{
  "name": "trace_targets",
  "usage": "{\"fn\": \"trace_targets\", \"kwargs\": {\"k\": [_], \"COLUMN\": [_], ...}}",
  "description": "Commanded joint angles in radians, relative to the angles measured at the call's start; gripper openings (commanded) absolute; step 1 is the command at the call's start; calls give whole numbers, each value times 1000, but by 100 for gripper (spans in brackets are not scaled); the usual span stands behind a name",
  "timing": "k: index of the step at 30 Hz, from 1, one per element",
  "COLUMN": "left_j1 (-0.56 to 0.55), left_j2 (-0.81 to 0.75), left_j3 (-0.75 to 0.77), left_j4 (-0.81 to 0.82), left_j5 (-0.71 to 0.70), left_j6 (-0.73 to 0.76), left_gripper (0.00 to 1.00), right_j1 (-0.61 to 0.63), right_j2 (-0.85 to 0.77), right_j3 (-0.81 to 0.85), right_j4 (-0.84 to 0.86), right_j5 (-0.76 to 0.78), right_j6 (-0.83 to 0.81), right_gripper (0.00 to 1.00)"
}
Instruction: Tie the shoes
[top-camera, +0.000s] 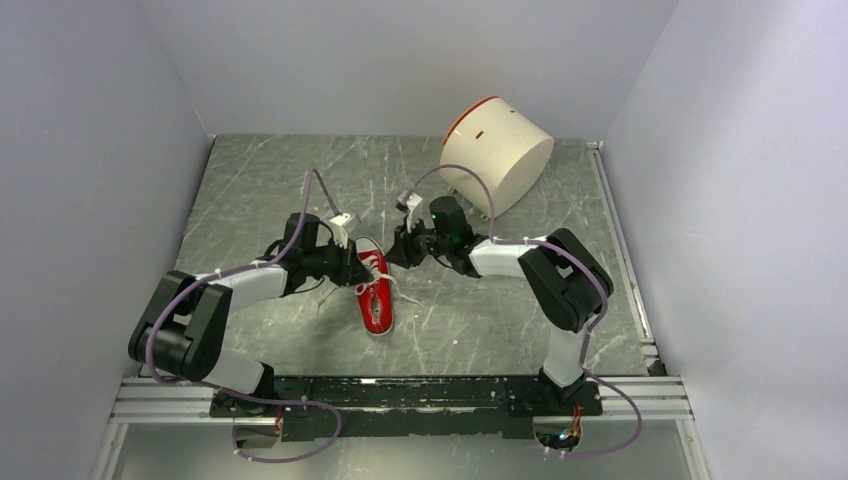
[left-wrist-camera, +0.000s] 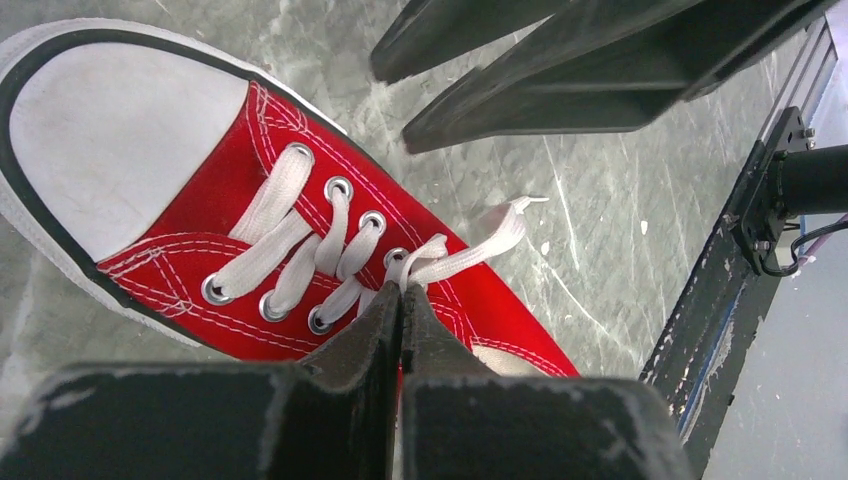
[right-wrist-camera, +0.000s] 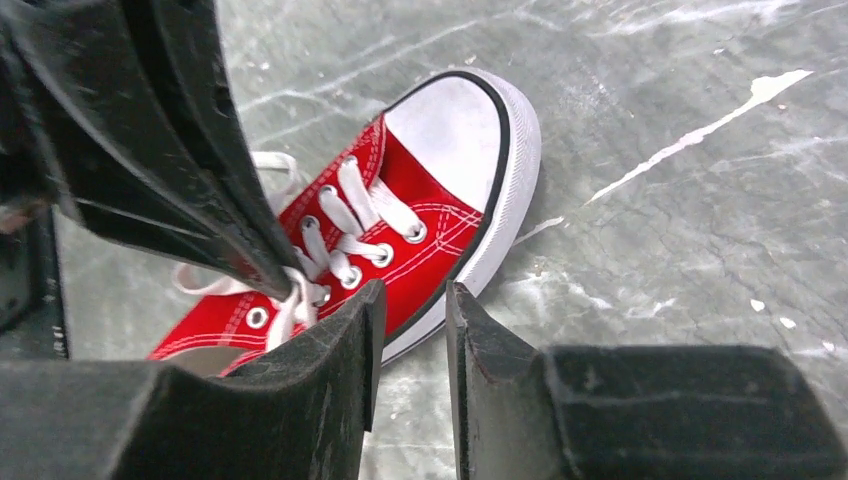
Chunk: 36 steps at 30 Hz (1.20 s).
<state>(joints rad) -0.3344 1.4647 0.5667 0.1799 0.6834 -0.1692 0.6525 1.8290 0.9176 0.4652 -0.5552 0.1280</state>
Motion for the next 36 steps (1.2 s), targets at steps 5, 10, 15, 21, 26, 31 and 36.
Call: {"fn": "trace_targets", "kwargs": {"k": [5, 10, 15, 21, 26, 31, 36], "left_j1": [11, 12, 11, 12, 12, 11, 11], "left_j2": [-14, -3, 5, 12, 35, 47, 62], "left_j3": [44, 64, 75, 78, 87, 94, 93], "left_j4": [-70, -84, -78, -67, -81, -94, -80], "left_j5": [22, 25, 27, 30, 36, 42, 72], "left_j6": [92, 114, 113, 112, 112, 111, 101], "left_gripper": [5, 5, 5, 5, 5, 5, 5], "right_j1": [25, 40, 51, 55, 62, 71, 80], "right_j2": [86, 95, 91, 58, 69, 92, 106], "right_j3": [61, 51, 32, -16, -38, -49, -43], "right_j4": [3, 7, -11, 36, 118, 185, 204], "right_j5": [-101, -142, -168, -190, -218, -212, -191], "right_j6": [-145, -145, -153, -103, -27, 35, 45], "right_gripper": [20, 18, 17, 17, 18, 20, 20]}}
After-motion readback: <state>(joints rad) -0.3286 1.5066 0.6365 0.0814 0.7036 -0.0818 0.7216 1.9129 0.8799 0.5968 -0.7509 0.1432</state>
